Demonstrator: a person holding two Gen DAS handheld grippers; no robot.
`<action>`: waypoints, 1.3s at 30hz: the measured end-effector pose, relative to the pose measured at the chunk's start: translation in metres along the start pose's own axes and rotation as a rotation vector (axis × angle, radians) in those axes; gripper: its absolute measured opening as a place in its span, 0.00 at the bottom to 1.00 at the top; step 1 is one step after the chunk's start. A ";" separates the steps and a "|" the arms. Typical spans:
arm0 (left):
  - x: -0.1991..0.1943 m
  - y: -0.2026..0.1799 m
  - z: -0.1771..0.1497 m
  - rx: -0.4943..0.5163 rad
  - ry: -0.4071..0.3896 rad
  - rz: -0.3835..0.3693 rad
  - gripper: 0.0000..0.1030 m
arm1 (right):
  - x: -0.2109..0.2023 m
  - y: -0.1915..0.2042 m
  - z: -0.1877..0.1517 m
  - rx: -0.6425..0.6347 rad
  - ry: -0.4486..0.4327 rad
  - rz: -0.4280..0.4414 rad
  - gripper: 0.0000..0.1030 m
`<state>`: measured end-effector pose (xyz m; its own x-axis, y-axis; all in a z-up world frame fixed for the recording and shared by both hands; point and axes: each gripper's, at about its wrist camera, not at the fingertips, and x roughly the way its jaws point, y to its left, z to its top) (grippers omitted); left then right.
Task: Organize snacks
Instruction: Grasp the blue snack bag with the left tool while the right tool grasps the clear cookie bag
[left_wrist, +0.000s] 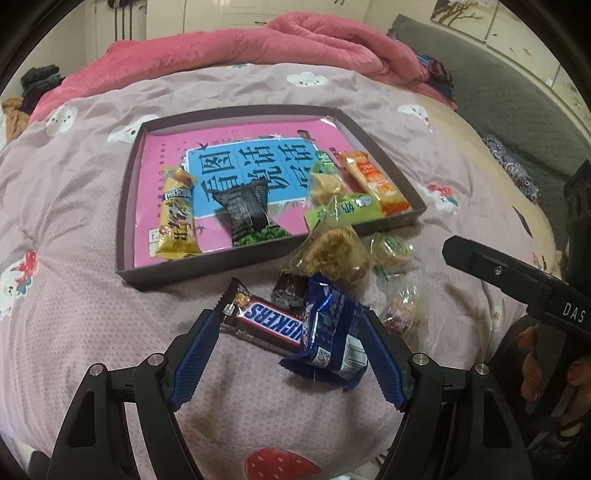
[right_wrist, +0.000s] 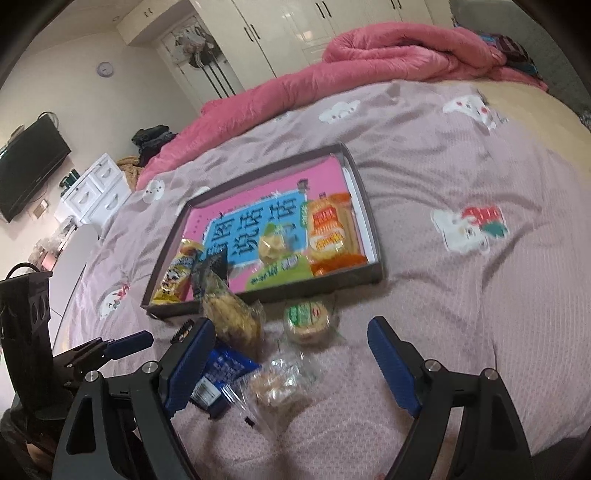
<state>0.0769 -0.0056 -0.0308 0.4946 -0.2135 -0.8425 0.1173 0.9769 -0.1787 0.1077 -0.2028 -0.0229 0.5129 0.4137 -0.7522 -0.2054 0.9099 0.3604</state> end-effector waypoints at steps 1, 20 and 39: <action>0.000 -0.001 0.000 0.005 0.002 0.001 0.76 | 0.001 -0.001 -0.002 0.006 0.011 -0.002 0.82; 0.012 -0.020 -0.015 0.120 0.066 0.032 0.76 | 0.018 -0.005 -0.028 0.105 0.178 0.031 0.82; 0.020 -0.026 -0.018 0.143 0.081 0.033 0.76 | 0.048 -0.004 -0.026 0.197 0.222 0.075 0.68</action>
<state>0.0678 -0.0353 -0.0522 0.4301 -0.1741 -0.8858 0.2262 0.9707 -0.0810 0.1114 -0.1861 -0.0751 0.3034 0.4956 -0.8138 -0.0589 0.8622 0.5031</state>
